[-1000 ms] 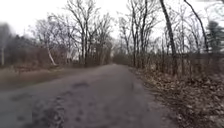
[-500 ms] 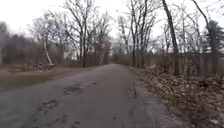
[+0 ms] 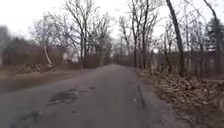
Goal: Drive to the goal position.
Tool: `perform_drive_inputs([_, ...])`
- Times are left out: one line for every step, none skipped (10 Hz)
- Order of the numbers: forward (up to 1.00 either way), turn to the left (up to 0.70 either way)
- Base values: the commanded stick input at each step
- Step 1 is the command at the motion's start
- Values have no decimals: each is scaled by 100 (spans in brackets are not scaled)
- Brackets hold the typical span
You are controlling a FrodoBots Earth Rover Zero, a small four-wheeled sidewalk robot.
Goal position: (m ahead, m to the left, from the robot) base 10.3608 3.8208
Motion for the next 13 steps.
perform_drive_inputs([100, 0])
perform_drive_inputs([100, 0])
perform_drive_inputs([100, 0])
perform_drive_inputs([100, 0])
perform_drive_inputs([100, -1])
perform_drive_inputs([100, -13])
perform_drive_inputs([100, -24])
perform_drive_inputs([100, -36])
perform_drive_inputs([100, 0])
perform_drive_inputs([100, 0])
perform_drive_inputs([100, 0])
perform_drive_inputs([100, 0])
perform_drive_inputs([100, 0])
